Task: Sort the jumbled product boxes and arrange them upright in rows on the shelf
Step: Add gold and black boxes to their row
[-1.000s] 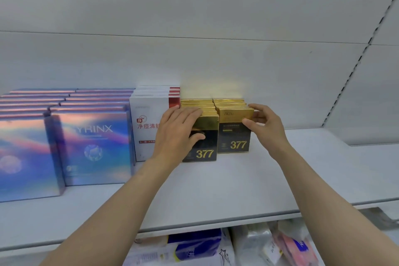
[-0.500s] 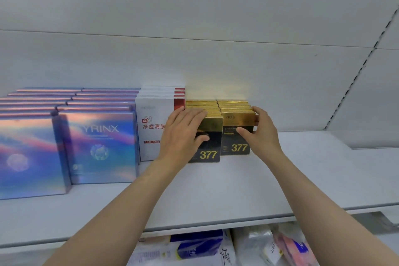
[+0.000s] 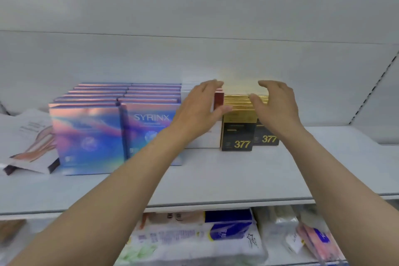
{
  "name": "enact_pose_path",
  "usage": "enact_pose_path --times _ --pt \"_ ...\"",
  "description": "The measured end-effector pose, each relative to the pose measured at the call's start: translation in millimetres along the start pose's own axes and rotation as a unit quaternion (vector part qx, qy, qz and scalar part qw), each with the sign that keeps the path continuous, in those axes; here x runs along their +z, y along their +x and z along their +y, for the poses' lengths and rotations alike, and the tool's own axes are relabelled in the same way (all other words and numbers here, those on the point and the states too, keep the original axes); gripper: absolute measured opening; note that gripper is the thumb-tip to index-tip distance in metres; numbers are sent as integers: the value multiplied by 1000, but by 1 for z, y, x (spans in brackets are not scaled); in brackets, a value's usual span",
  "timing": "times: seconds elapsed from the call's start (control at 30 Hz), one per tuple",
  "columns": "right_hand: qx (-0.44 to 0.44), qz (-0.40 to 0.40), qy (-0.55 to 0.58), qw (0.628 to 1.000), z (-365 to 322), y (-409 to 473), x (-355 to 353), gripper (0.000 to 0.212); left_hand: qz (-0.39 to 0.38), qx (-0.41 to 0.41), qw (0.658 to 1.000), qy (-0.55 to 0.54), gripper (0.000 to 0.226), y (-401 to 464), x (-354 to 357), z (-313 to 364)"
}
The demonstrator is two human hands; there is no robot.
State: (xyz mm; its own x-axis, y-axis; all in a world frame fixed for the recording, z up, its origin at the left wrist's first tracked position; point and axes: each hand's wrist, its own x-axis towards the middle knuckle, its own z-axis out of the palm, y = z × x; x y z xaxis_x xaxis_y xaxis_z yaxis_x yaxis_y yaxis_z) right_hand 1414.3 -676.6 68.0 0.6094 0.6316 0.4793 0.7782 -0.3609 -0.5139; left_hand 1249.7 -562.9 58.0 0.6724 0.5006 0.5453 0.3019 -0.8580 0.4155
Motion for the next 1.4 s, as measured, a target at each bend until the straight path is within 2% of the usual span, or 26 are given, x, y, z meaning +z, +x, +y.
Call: enact_pose_path --times 0.27,0.37,0.5,0.73,0.93,1.2,1.3,1.4 --pt "-90 -50 110 989 -185 -57 -7 41 52 -87 995 -13 60 -91 -189 -60" --pt "-119 -67 146 980 -255 -101 16 38 70 -116 991 -5 57 -151 -257 -89" --pt "-142 -128 187 964 -330 -168 61 40 71 -167 983 -5 53 -235 -323 -129" --pt "-153 -224 204 941 -417 -265 142 44 70 -243 967 -24 51 -357 -379 -195" --pt "-172 -277 196 925 -472 -289 202 47 87 -288 953 -20 54 -397 -407 -253" --pt "-191 -282 217 915 -562 -243 292 46 131 -317 939 -4 51 -396 -458 -361" --pt "-194 -289 220 911 -604 -212 334 38 146 -338 929 -6 50 -383 -480 -417" --pt "-183 -308 195 913 -645 -179 379 45 144 -368 919 -6 50 -368 -494 -469"
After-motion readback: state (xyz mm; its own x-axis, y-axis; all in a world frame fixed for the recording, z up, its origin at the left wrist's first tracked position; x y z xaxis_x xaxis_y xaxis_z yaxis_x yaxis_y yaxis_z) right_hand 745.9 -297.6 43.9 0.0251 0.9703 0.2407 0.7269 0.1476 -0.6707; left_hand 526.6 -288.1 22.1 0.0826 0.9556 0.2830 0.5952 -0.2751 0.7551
